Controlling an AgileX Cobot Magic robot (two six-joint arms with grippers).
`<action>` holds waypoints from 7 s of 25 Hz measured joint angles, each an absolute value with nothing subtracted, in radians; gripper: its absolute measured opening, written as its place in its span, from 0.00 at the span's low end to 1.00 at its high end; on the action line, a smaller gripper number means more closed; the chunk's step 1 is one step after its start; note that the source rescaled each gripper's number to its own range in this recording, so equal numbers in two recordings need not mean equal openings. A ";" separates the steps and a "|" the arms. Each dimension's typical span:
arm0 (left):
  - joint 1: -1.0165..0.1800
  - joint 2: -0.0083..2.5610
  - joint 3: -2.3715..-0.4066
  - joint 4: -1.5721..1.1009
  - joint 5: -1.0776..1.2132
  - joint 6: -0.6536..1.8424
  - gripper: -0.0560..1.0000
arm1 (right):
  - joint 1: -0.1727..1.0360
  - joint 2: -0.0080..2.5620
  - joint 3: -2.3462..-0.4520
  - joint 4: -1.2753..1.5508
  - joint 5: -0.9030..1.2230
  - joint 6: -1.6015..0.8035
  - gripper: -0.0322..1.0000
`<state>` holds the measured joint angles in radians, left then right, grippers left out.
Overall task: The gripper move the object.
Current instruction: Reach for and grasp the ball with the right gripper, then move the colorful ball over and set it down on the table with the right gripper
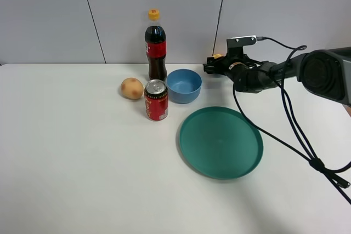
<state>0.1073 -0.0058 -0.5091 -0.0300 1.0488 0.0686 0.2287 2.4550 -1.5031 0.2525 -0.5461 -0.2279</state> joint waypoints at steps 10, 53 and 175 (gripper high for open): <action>0.107 -0.006 -0.509 -0.030 1.049 0.069 1.00 | 0.228 2.491 -1.503 0.256 -0.494 -0.196 0.50; 0.107 -0.006 -0.509 -0.030 1.049 0.069 1.00 | 0.380 1.915 -1.325 0.121 0.045 -0.190 0.03; 0.107 -0.006 -0.509 -0.030 1.049 0.069 1.00 | 0.893 2.125 -1.337 -0.025 0.493 -0.196 1.00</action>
